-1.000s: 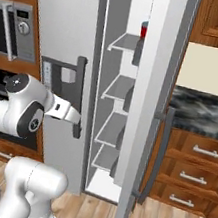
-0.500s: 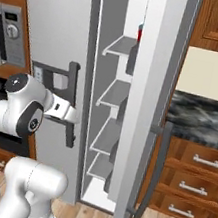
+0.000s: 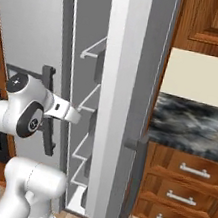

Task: Pick the banana and orange from the fridge and place them on the plate next to the blender to make a fruit smoothie.

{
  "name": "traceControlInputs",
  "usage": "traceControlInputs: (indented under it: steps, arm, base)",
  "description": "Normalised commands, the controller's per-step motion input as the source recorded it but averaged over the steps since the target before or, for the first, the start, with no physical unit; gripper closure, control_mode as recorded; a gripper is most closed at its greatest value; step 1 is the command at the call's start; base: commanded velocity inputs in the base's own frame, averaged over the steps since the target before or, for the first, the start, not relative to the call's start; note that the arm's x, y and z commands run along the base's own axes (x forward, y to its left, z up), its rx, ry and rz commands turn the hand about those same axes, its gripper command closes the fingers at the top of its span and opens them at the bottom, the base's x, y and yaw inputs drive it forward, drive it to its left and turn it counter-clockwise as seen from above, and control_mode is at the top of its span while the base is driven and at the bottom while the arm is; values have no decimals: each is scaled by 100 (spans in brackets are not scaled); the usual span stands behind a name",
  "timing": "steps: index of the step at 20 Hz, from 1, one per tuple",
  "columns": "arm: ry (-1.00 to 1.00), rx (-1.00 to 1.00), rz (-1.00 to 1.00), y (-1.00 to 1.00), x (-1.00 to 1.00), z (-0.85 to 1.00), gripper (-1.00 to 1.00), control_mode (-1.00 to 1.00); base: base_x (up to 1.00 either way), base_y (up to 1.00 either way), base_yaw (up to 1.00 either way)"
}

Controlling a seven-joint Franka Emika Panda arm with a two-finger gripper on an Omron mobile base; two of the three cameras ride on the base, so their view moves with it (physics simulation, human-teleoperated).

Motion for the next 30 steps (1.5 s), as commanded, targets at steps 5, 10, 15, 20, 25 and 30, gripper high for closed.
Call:
traceControlInputs:
  steps: [5, 10, 15, 20, 25, 30]
  arm:
    - [0, 0, 0, 0, 0, 0, -100, 100]
    - [0, 0, 0, 0, 0, 0, -100, 100]
    - [-4, 0, 0, 0, 0, 12, -100, -100]
    - [-22, 0, 0, 0, 6, 72, -100, -100]
    - [-13, 0, 0, 17, 25, 100, -100, -100]
    - [0, 0, 0, 31, 32, 100, -100, -100]
  base:
    - [43, -27, -1]
    - [24, -49, 0]
    - [3, -29, 0]
    - [0, 0, 0]
    - [0, 0, 0]
    - [0, 0, 0]
